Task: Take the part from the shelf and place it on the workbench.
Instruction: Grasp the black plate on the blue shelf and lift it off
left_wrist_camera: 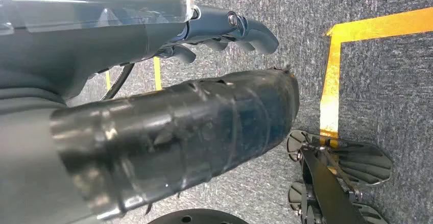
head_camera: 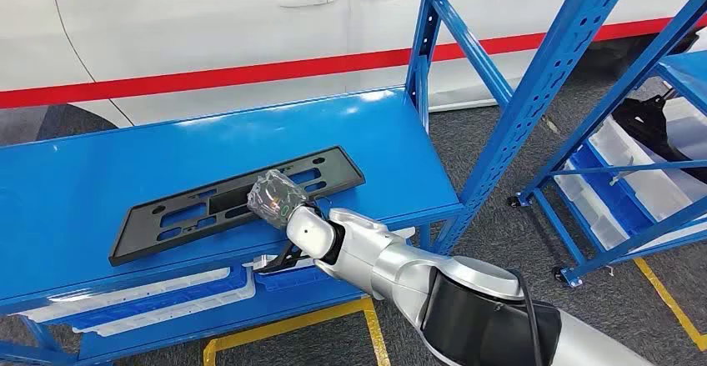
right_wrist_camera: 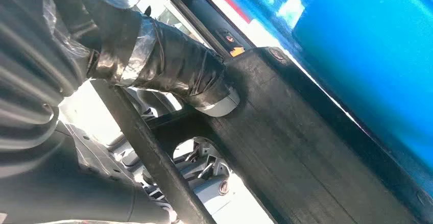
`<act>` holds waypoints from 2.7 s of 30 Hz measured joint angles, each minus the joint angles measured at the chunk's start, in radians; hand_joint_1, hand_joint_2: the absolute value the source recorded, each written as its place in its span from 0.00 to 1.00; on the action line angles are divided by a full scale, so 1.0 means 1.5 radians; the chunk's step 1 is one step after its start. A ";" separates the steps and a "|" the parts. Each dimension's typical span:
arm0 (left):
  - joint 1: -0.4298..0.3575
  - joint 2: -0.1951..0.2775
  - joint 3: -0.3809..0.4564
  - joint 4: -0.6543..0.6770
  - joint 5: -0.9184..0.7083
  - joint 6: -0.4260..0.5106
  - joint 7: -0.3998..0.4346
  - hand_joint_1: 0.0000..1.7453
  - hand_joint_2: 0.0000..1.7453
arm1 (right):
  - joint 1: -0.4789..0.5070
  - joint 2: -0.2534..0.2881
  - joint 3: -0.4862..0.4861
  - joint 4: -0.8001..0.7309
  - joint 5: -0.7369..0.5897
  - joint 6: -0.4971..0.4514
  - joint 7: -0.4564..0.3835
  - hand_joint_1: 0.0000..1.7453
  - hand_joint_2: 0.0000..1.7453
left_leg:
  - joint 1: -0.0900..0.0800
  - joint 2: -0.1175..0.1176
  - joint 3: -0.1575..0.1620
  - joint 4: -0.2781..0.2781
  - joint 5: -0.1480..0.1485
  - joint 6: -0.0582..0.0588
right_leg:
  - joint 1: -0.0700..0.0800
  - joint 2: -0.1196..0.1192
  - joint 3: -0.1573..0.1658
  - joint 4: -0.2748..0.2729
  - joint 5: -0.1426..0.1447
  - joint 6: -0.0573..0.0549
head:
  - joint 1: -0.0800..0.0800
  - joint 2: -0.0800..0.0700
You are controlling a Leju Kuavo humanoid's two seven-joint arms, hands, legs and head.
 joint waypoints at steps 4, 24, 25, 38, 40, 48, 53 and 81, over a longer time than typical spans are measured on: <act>0.000 0.000 0.000 0.000 -0.001 -0.002 -0.001 0.00 0.25 | 0.001 0.000 0.000 0.000 0.000 -0.010 -0.002 1.00 1.00 | 0.000 0.000 0.000 0.000 0.000 0.000 | 0.000 0.000 0.000 0.000 0.000 0.000 | 0.000 0.000; 0.002 0.003 0.048 0.000 0.030 -0.146 -0.168 0.00 1.00 | 0.189 -0.043 -0.086 -0.331 -0.192 -0.163 -0.150 1.00 1.00 | 0.000 0.000 0.000 0.000 -0.001 0.000 | 0.000 0.000 0.000 0.000 -0.001 0.000 | 0.000 0.000; 0.002 0.003 0.049 0.000 0.030 -0.147 -0.168 0.00 1.00 | 0.192 -0.044 -0.086 -0.341 -0.193 -0.163 -0.150 1.00 1.00 | 0.000 0.000 0.000 0.000 -0.001 0.000 | 0.000 0.000 0.000 0.000 -0.001 0.000 | 0.000 0.000; 0.002 0.005 0.063 0.000 0.024 -0.108 -0.182 0.00 0.00 | 0.229 -0.061 -0.086 -0.409 -0.226 -0.174 -0.162 1.00 1.00 | 0.000 0.000 0.000 0.000 -0.001 0.000 | 0.000 0.000 0.000 0.000 -0.001 0.000 | 0.000 0.000; 0.002 0.006 0.066 0.000 0.019 -0.103 -0.183 0.00 0.00 | 0.238 -0.063 -0.086 -0.418 -0.227 -0.183 -0.162 1.00 1.00 | 0.000 0.000 0.000 0.000 -0.001 0.000 | 0.000 0.000 0.000 0.000 -0.001 0.000 | 0.000 0.000; 0.002 0.010 0.075 0.000 0.011 -0.093 -0.183 0.00 0.25 | 0.260 -0.074 -0.086 -0.487 -0.229 -0.196 -0.176 1.00 1.00 | 0.000 0.000 0.000 0.000 -0.001 0.000 | 0.000 0.000 0.000 0.000 -0.001 0.000 | 0.000 0.000; 0.001 0.011 0.084 0.000 -0.003 -0.084 -0.181 0.00 1.00 | 0.273 -0.081 -0.072 -0.568 -0.244 -0.194 -0.191 1.00 1.00 | 0.000 0.000 0.000 0.000 -0.001 0.000 | 0.000 0.000 0.000 0.000 -0.001 0.000 | 0.000 0.000; -0.002 0.013 0.103 0.000 -0.028 -0.067 -0.170 0.00 1.00 | 0.302 -0.100 -0.038 -0.656 -0.279 -0.240 -0.220 1.00 1.00 | 0.000 0.000 0.000 0.000 -0.001 0.000 | 0.000 0.000 0.000 0.000 -0.001 0.000 | 0.000 0.000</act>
